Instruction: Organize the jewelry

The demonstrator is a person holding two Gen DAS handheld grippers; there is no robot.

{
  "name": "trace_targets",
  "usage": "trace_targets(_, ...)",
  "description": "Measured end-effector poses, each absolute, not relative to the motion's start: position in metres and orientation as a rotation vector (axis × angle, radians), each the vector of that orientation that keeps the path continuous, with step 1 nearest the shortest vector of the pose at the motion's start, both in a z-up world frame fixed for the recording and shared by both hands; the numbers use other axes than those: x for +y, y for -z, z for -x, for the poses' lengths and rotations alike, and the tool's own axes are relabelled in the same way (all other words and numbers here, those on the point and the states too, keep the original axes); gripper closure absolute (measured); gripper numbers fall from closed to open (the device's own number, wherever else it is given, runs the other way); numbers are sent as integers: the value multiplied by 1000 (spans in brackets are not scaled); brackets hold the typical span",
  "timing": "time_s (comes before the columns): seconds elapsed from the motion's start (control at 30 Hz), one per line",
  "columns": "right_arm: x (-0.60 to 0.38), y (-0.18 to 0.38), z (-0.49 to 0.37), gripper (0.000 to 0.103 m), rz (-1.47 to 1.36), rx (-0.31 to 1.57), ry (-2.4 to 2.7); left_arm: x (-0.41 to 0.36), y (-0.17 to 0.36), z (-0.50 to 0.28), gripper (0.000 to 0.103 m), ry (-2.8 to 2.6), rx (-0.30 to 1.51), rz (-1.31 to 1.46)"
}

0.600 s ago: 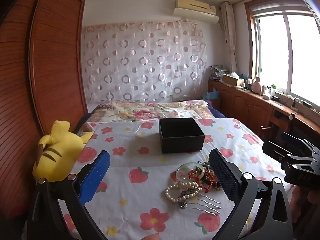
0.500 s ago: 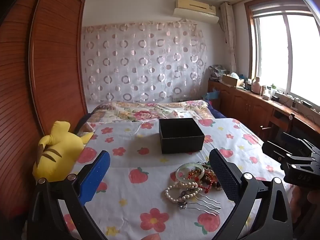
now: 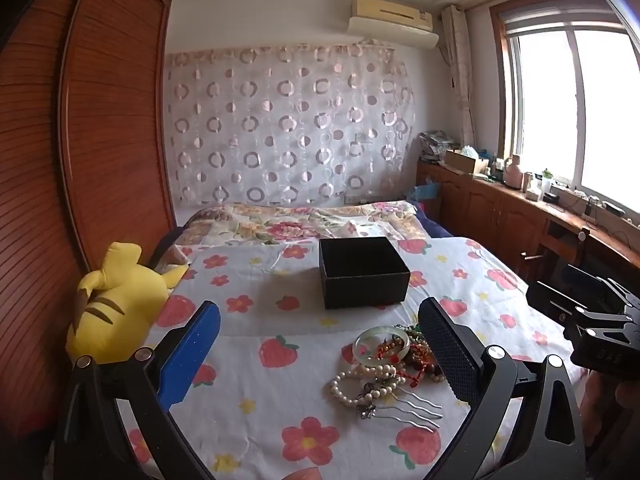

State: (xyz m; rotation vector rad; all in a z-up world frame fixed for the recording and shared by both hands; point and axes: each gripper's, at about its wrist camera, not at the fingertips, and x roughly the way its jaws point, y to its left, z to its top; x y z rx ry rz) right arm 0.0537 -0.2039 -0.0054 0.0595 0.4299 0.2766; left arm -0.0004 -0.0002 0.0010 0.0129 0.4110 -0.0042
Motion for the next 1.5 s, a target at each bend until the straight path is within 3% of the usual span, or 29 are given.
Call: trace_targets(1.5, -204, 6, -53, 2, -61, 425, -278, 3, -6, 2, 7, 5, 398, -11)
